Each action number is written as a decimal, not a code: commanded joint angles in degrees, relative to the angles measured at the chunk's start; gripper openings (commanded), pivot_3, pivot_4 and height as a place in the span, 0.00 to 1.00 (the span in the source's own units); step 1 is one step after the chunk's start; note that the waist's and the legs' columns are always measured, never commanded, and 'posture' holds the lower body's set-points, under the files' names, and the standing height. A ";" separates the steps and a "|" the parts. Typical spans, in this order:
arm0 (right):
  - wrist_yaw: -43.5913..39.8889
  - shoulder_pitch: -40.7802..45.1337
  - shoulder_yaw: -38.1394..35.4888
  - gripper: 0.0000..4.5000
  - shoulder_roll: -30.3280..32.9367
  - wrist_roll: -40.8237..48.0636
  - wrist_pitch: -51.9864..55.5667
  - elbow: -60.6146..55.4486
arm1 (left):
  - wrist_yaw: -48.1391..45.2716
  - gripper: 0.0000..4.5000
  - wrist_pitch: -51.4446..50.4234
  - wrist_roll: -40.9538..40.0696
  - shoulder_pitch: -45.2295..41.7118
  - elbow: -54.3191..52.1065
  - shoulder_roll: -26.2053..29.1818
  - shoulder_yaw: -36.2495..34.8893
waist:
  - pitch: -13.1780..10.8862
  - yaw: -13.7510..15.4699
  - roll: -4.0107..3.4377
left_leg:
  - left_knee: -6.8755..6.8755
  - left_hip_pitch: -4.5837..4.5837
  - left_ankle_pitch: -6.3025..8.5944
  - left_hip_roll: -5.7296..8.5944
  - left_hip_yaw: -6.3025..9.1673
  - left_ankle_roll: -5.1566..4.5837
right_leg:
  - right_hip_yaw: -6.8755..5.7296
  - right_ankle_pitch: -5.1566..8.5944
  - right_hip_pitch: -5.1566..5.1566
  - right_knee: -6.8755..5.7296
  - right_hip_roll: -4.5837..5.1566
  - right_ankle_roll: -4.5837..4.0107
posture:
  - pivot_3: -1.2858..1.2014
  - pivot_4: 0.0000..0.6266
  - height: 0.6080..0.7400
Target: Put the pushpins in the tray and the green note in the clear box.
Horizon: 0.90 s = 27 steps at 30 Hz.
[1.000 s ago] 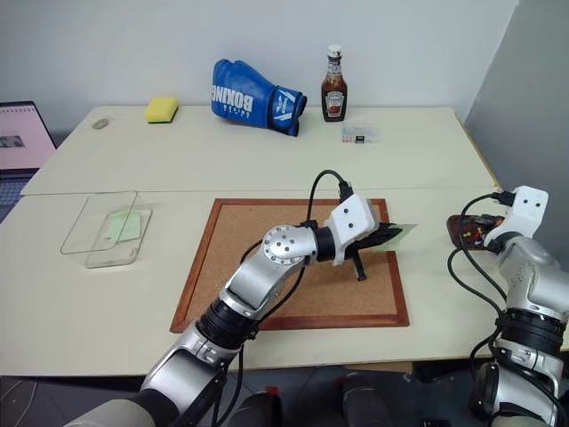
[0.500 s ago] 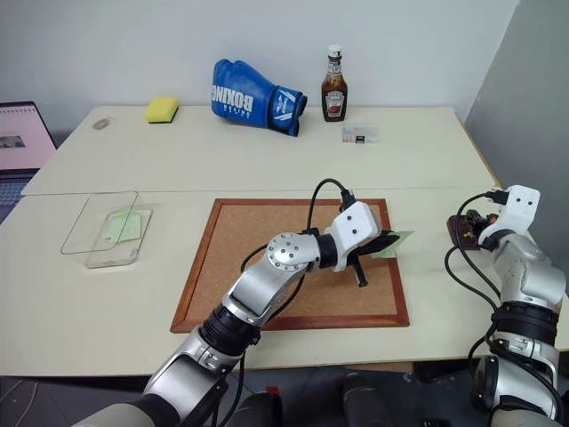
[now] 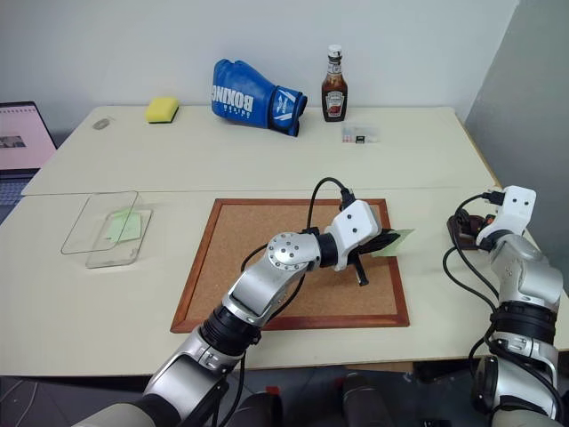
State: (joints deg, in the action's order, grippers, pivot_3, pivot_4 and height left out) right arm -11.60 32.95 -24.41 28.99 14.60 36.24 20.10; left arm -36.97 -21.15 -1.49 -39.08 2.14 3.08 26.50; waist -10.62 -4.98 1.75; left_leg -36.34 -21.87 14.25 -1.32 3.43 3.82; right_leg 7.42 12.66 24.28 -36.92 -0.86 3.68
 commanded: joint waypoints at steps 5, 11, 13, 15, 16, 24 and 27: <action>-0.76 -0.65 3.32 1.00 3.01 -3.07 -5.66 0.22 | 0.09 0.00 0.52 -0.17 -1.03 -1.68 -0.49 -1.20 | 0.00 0.00 0.00 | 0.00 0.00 0.00 0.01 0.00 0.00 | 0.01 0.00 0.00 0.01 0.00 0.00 | 0.52 0.24 1.00; -2.30 -1.78 7.33 1.00 4.43 -6.64 -10.28 3.11 | -0.08 0.00 0.61 -0.08 -1.08 -1.60 -0.36 -1.09 | 0.00 0.05 0.00 | -0.01 0.01 0.00 0.01 0.00 0.00 | 0.00 0.00 -0.01 0.00 0.00 0.00 | 0.52 0.24 1.00; -2.91 -2.52 8.55 1.00 4.75 -7.74 -11.89 3.32 | -0.09 0.00 0.46 -0.05 -0.86 -2.02 -0.30 -0.93 | 0.00 0.04 -0.01 | -0.01 0.01 0.00 0.01 0.00 0.00 | 0.00 0.00 -0.01 0.01 0.00 0.00 | 0.52 0.24 1.00; -3.10 -2.93 9.15 1.00 4.87 -8.31 -13.05 3.34 | -0.13 0.00 0.34 -0.05 -0.72 -2.29 -0.23 -0.86 | 0.00 0.02 -0.01 | -0.01 0.01 0.00 0.01 -0.01 0.00 | 0.00 0.00 -0.01 0.00 0.00 0.00 | 0.52 0.24 1.00; -3.17 -3.04 9.31 1.00 4.87 -8.42 -13.52 3.16 | -0.16 0.00 0.31 -0.06 -0.71 -2.34 -0.19 -0.86 | 0.00 -0.01 -0.01 | -0.01 0.01 0.00 0.01 -0.01 0.00 | 0.01 0.00 -0.01 0.00 0.00 0.00 | 0.52 0.24 1.00; -5.08 -4.51 9.12 1.00 4.56 -6.95 -13.59 -5.37 | 0.93 0.00 -2.71 -2.76 -1.20 -3.10 0.85 -6.20 | 0.00 -0.04 -0.02 | -0.06 0.02 0.00 0.01 0.00 0.00 | 0.01 0.00 -0.04 -0.02 0.00 0.01 | 0.52 0.24 1.00; -7.66 -5.20 8.62 1.00 3.87 -3.27 -10.19 -13.49 | 2.23 0.00 -5.35 -5.41 -2.54 -2.71 3.18 -13.05 | 0.00 -0.22 -0.05 | -0.05 0.05 0.00 -0.01 0.00 0.00 | 0.00 0.00 -0.03 -0.07 -0.02 0.01 | 0.52 0.24 1.00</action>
State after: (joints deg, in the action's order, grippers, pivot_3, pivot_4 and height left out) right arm -17.24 27.53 -14.53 32.61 8.15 24.30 14.15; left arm -36.06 -25.15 -4.71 -39.62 1.66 5.05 18.97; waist -10.62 -5.20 1.70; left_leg -36.40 -21.81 14.25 -1.34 3.45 3.82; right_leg 7.41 12.65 24.25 -37.01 -0.89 3.68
